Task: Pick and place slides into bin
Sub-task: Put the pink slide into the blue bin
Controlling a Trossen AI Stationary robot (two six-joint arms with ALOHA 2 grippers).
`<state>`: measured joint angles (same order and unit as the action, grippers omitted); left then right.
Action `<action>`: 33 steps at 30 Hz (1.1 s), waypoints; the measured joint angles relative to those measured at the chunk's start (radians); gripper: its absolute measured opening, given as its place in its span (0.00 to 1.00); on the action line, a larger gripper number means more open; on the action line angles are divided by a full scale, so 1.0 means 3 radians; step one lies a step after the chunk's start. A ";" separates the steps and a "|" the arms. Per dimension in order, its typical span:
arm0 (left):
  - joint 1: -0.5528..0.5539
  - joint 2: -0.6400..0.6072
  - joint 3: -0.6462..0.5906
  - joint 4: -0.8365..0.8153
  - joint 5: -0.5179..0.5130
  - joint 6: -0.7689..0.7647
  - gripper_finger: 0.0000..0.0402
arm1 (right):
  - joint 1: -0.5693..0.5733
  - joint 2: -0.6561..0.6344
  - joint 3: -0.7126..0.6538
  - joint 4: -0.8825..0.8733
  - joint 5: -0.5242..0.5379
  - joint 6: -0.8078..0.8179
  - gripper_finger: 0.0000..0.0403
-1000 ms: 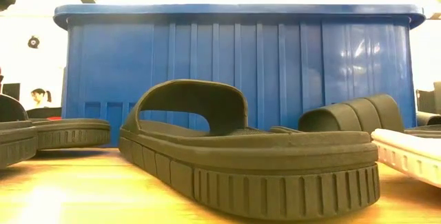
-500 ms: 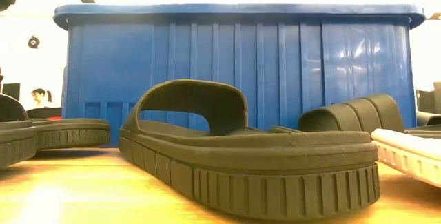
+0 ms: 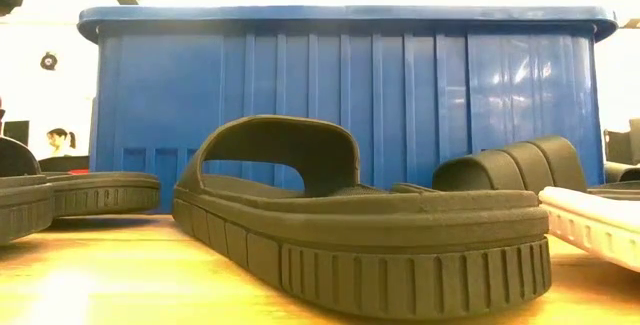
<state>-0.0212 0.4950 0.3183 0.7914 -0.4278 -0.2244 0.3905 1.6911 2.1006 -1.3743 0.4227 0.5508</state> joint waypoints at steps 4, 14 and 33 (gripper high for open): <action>0.0000 0.0000 0.0000 0.0001 0.0001 0.0000 0.48 | -0.0209 0.0001 -0.0003 -0.0025 -0.0001 -0.0234 0.03; 0.0001 0.0001 0.0000 0.0000 0.0000 0.0000 0.48 | -0.0753 0.0001 -0.0007 -0.0147 0.0086 -0.1101 0.03; 0.0000 0.0022 -0.0001 0.0022 -0.0790 -0.0015 0.48 | -0.1848 0.0001 -0.0407 -0.0162 0.0603 -0.2733 0.03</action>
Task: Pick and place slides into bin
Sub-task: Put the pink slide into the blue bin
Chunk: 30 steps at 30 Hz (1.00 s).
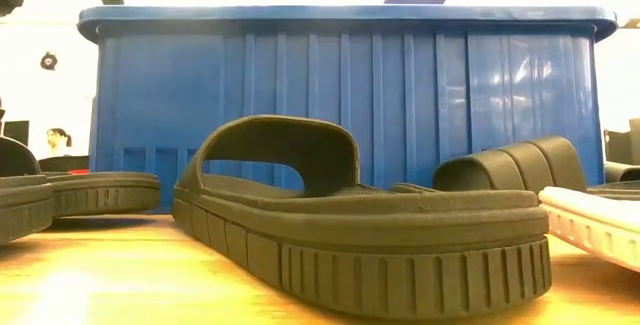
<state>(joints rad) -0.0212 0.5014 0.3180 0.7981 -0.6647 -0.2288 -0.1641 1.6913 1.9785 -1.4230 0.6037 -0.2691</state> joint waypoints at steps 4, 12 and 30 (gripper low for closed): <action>0.0000 0.0002 0.0000 0.0008 0.0000 -0.0001 0.48 | -0.0199 -0.0007 -0.0199 0.0245 0.0000 -0.0298 0.03; 0.0000 0.0020 0.0000 0.0000 -0.0014 -0.0001 0.48 | -0.0544 -0.0064 -0.0779 0.1081 -0.0316 -0.0766 0.03; 0.0000 -0.0025 0.0000 0.0009 -0.0258 0.0459 0.48 | -0.0922 -0.0064 -0.2246 0.2184 0.0129 -0.0860 0.03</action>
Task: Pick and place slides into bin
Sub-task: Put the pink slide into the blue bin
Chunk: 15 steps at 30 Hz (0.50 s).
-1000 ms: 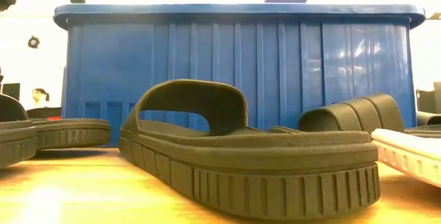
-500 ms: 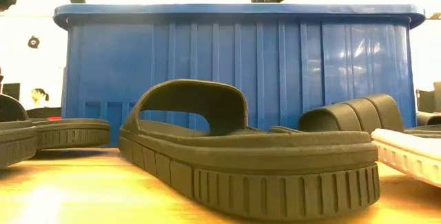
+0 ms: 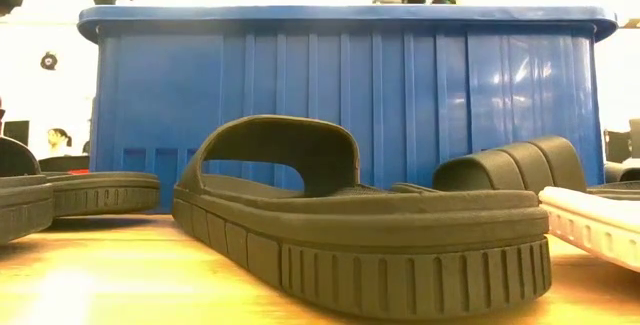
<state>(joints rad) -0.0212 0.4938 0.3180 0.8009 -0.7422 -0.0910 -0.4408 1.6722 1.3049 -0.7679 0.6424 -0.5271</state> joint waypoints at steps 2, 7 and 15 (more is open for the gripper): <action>0.0000 0.0000 0.0000 0.0000 0.0000 0.0000 0.48 | -0.0017 0.0000 -0.0156 0.0087 0.0177 -0.0133 0.03; 0.0000 0.0001 0.0000 -0.0001 0.0000 0.0005 0.48 | -0.0080 -0.0004 -0.0445 0.0347 0.0438 -0.0149 0.03; 0.0000 0.0005 0.0000 -0.0001 0.0000 0.0004 0.48 | -0.0204 -0.0006 -0.0889 0.1070 0.0384 -0.0346 0.03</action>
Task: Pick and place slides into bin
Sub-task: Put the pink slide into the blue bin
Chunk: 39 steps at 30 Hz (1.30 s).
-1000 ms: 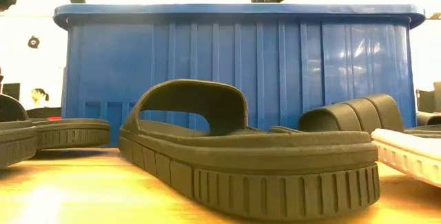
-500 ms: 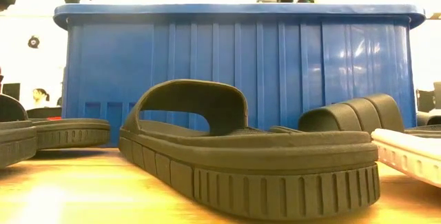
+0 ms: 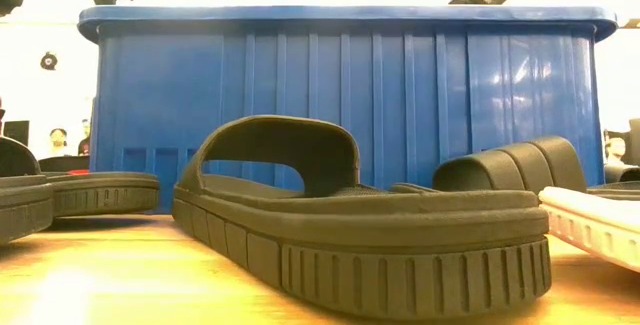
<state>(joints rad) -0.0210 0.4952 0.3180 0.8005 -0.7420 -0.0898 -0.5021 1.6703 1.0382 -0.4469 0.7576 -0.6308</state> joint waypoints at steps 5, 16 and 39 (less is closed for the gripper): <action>0.0001 0.0000 0.0000 0.0000 0.0000 0.0001 0.48 | -0.0023 0.0000 -0.0174 0.0087 -0.0093 0.0011 0.03; 0.0001 0.0003 0.0000 0.0001 0.0000 -0.0005 0.48 | -0.0036 0.0002 -0.0209 -0.0134 -0.0366 0.0369 0.03; 0.0000 0.0000 -0.0053 -0.0004 0.0001 -0.0025 0.48 | -0.0247 0.0005 -0.0216 0.0047 -0.0377 0.0294 0.03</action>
<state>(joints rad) -0.0212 0.4953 0.3019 0.7994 -0.7418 -0.0973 -0.5762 1.6718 0.9734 -0.4329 0.6445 -0.5427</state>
